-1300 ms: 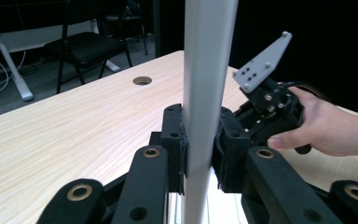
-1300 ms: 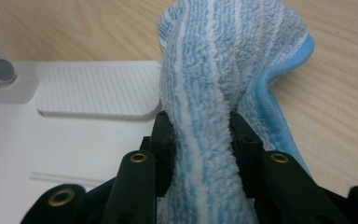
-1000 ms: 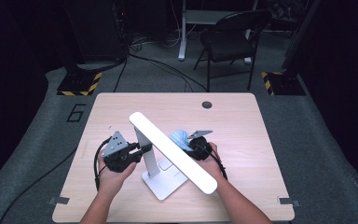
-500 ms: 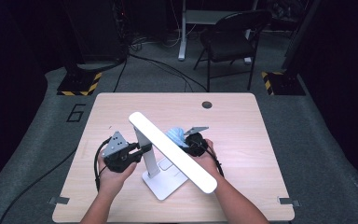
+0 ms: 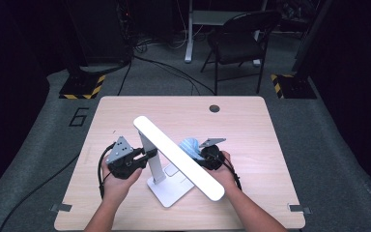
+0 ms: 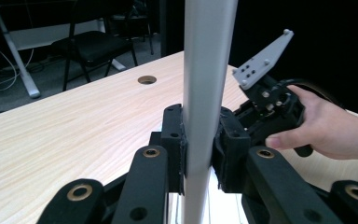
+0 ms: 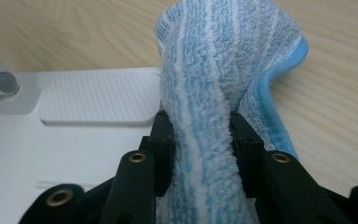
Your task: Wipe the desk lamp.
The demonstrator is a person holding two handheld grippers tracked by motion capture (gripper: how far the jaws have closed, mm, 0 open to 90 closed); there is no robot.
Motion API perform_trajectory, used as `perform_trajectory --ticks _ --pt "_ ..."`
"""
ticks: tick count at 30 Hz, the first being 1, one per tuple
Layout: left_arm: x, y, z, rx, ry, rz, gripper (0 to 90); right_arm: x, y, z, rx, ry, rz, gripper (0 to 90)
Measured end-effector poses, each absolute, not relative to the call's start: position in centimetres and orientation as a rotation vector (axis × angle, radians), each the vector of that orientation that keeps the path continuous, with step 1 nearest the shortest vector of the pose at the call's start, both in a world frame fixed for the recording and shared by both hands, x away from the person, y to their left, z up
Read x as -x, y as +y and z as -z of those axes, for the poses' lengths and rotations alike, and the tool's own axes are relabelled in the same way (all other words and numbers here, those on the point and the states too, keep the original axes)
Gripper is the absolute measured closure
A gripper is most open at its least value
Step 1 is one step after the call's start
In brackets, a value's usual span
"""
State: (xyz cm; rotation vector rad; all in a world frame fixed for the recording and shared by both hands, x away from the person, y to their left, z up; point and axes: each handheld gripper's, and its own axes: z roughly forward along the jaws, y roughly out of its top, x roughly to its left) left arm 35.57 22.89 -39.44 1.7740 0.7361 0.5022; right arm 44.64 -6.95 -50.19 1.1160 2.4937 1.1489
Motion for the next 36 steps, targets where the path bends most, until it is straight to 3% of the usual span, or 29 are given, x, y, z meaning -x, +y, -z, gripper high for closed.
perform_trajectory --ticks 13,36 --pt "-35.6 22.7 39.4 -1.771 0.750 -0.498 76.2 -41.4 -9.9 49.5 -1.111 2.442 -1.151 67.0" --pt "-36.8 21.4 39.5 -1.736 0.803 -0.529 76.3 -37.8 -11.2 48.3 -1.126 2.368 -1.219 66.1"
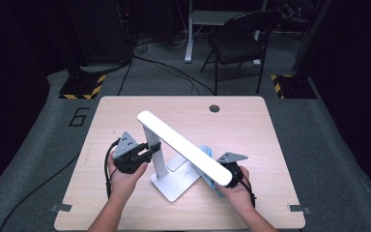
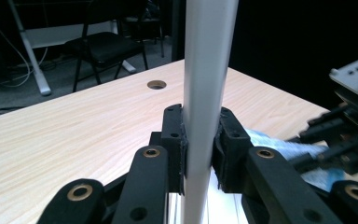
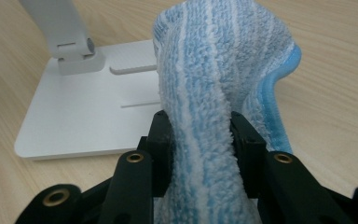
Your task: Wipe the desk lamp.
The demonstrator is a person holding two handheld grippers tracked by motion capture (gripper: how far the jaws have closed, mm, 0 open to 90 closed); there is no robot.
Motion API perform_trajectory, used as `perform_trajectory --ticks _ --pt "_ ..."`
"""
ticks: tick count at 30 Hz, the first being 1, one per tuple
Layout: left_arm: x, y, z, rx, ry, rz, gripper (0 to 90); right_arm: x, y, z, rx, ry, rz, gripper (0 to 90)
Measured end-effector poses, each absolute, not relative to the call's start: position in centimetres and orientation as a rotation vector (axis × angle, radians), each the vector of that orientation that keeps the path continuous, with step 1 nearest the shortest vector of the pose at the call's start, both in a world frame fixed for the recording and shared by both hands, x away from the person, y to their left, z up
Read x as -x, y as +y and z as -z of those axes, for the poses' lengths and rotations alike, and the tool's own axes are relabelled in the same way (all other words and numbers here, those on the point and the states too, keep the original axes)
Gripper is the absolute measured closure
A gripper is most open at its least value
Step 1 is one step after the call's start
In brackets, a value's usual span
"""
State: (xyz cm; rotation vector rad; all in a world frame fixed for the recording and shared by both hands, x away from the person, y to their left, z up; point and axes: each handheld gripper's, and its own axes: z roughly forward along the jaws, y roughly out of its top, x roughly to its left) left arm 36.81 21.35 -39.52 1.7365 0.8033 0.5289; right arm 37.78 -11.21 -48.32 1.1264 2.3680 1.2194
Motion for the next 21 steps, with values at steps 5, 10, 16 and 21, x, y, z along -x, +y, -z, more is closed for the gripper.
perform_trajectory --ticks 5,10,16,21 --pt "-37.0 20.8 39.5 -1.731 0.812 -0.534 76.2 -37.1 -11.0 48.5 -1.122 2.370 -1.222 65.9" --pt "-37.1 20.9 39.4 -1.752 0.792 -0.515 76.1 -36.9 -10.4 49.2 -1.120 2.384 -1.196 65.7" --pt "-37.1 21.1 39.3 -1.760 0.767 -0.484 75.2 -37.1 -9.7 50.0 -1.131 2.377 -1.149 65.6" --pt "-37.0 21.3 39.3 -1.767 0.748 -0.449 74.4 -37.6 -9.6 50.2 -1.129 2.373 -1.128 65.6"
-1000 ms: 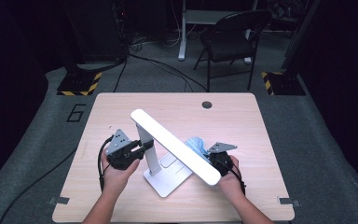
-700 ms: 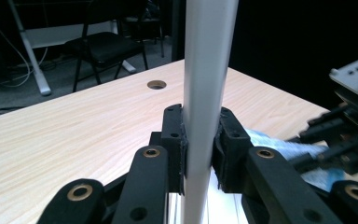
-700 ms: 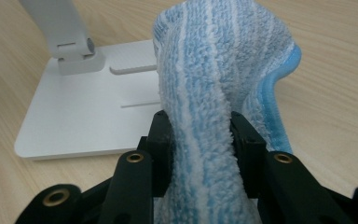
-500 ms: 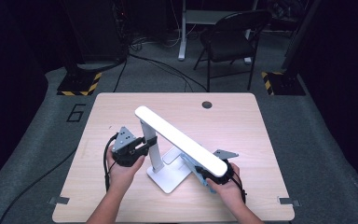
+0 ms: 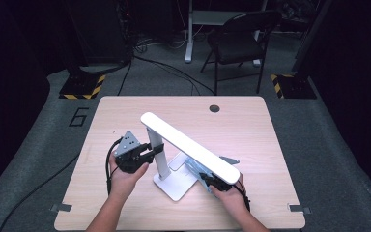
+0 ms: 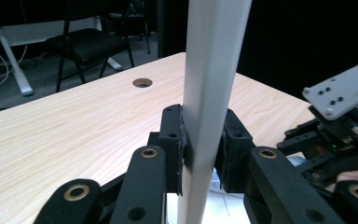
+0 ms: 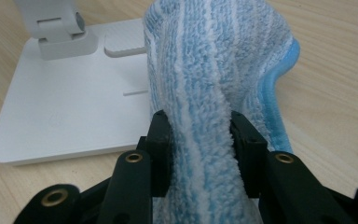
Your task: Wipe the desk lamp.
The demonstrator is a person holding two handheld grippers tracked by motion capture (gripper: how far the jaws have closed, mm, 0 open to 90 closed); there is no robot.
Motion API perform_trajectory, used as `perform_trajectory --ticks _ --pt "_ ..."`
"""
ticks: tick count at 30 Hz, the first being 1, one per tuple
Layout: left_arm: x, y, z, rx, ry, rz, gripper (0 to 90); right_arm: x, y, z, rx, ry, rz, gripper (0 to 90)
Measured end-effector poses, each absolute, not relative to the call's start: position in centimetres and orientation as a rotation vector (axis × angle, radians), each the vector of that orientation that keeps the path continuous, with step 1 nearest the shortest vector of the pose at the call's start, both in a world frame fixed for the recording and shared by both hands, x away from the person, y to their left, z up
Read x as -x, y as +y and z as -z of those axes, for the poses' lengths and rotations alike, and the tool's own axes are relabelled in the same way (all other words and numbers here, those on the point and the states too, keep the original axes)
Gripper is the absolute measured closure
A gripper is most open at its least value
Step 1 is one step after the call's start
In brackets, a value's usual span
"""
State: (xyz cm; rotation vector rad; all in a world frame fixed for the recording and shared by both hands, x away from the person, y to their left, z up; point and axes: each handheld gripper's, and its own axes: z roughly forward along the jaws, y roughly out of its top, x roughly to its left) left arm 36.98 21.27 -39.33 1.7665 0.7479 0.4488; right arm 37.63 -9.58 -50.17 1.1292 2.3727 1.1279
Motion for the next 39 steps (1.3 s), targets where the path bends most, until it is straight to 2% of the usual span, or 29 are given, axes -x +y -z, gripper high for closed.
perform_trajectory --ticks 13,39 --pt "-36.5 21.4 39.4 -1.782 0.681 -0.364 63.9 -39.7 -9.0 50.0 -1.147 2.343 -1.101 65.5" --pt "-35.5 20.4 39.8 -1.832 0.555 -0.232 52.7 -43.7 -7.2 49.7 -1.138 2.349 -1.051 65.5"
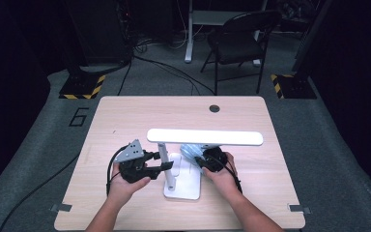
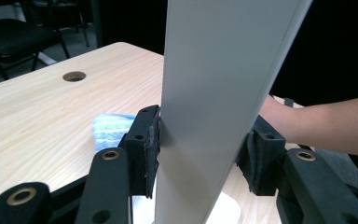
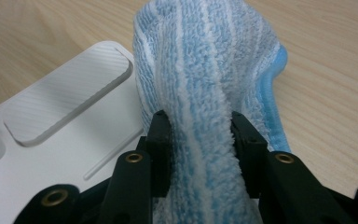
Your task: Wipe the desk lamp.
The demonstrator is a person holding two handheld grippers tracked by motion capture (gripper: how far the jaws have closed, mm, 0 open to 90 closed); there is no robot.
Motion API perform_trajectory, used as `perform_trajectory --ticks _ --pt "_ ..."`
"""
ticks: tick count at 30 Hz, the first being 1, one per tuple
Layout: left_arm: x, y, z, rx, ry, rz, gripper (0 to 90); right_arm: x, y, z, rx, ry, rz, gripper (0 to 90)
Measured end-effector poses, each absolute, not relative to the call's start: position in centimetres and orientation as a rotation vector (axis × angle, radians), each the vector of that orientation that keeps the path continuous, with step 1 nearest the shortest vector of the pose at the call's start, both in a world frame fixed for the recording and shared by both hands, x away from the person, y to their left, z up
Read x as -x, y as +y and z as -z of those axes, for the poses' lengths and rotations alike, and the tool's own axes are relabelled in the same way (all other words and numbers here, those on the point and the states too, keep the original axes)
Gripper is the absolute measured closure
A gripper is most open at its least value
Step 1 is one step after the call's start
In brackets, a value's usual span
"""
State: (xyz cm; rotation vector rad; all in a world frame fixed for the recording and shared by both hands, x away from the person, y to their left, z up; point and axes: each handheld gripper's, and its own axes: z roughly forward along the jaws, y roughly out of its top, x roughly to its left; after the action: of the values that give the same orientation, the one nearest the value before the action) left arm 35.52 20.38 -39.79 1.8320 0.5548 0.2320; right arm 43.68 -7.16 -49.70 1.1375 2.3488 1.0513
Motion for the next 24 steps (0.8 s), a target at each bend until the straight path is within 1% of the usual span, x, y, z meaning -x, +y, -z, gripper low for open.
perform_trajectory --ticks 7,19,22,24 --pt "-35.4 19.8 39.8 -1.846 0.507 -0.180 50.5 -44.1 -6.8 49.7 -1.135 2.346 -1.051 65.5" --pt "-35.3 18.3 39.9 -1.864 0.439 -0.153 49.8 -44.4 -6.2 49.7 -1.109 2.350 -1.059 65.5" --pt "-35.2 18.1 39.9 -1.875 0.424 -0.161 50.3 -44.4 -6.1 49.7 -1.112 2.344 -1.059 65.5" --pt "-35.0 18.0 39.9 -1.878 0.423 -0.199 51.2 -44.4 -6.1 49.7 -1.107 2.354 -1.059 65.5"
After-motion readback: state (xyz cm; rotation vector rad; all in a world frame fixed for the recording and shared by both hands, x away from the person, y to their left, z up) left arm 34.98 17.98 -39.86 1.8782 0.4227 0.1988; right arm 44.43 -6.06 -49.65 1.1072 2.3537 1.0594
